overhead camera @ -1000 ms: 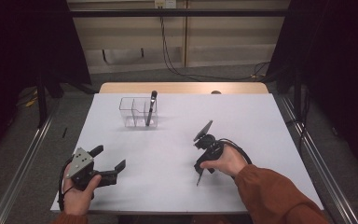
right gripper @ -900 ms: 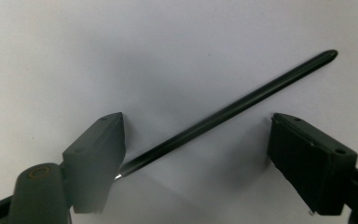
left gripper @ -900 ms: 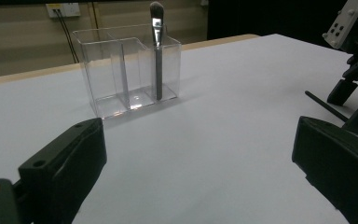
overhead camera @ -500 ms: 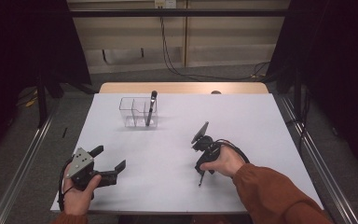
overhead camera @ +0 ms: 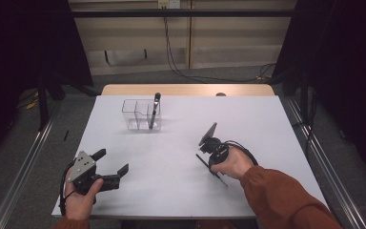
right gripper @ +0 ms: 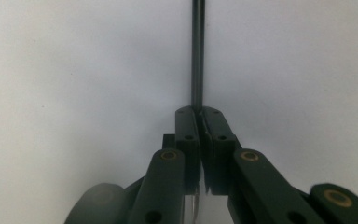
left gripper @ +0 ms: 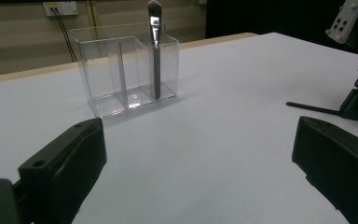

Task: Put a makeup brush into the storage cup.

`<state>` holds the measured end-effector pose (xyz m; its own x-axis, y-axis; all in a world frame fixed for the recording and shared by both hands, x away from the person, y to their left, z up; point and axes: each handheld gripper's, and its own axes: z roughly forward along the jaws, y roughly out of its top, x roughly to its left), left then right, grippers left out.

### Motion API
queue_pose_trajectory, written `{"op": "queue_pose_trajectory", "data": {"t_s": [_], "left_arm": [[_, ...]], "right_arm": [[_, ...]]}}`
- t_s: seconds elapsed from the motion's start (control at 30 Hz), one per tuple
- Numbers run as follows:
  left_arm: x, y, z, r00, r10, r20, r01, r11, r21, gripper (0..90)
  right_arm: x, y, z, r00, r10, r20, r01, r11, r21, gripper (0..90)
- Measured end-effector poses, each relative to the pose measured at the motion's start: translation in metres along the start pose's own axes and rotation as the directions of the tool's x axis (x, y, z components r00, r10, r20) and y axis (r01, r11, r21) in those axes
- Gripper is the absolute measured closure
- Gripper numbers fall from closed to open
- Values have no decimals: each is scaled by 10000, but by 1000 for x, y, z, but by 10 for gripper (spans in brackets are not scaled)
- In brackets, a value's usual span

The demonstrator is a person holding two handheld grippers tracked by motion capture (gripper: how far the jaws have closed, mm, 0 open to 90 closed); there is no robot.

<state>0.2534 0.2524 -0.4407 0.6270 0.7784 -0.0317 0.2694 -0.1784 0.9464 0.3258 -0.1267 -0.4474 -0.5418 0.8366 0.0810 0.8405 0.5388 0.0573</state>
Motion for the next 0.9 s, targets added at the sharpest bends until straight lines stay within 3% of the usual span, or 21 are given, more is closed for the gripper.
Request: {"op": "queue_pose_trajectory", "data": {"t_s": [0.5, 0.73, 0.9], "left_arm": [[1, 0, 1, 10000, -21, 19, 21, 10000, -11, 30], [1, 0, 1, 10000, -56, 6, 56, 10000, -23, 30], [1, 0, 1, 10000, -18, 9, 18, 10000, -9, 30]], "right_arm": [[4, -4, -1, 9982, -570, 205, 575, 9981, -217, 866], [-2, -11, -3, 9990, -335, -301, 317, 9977, -595, 866], [-9, -16, -9, 9972, -270, -700, 181, 9920, -1250, 866]]}}
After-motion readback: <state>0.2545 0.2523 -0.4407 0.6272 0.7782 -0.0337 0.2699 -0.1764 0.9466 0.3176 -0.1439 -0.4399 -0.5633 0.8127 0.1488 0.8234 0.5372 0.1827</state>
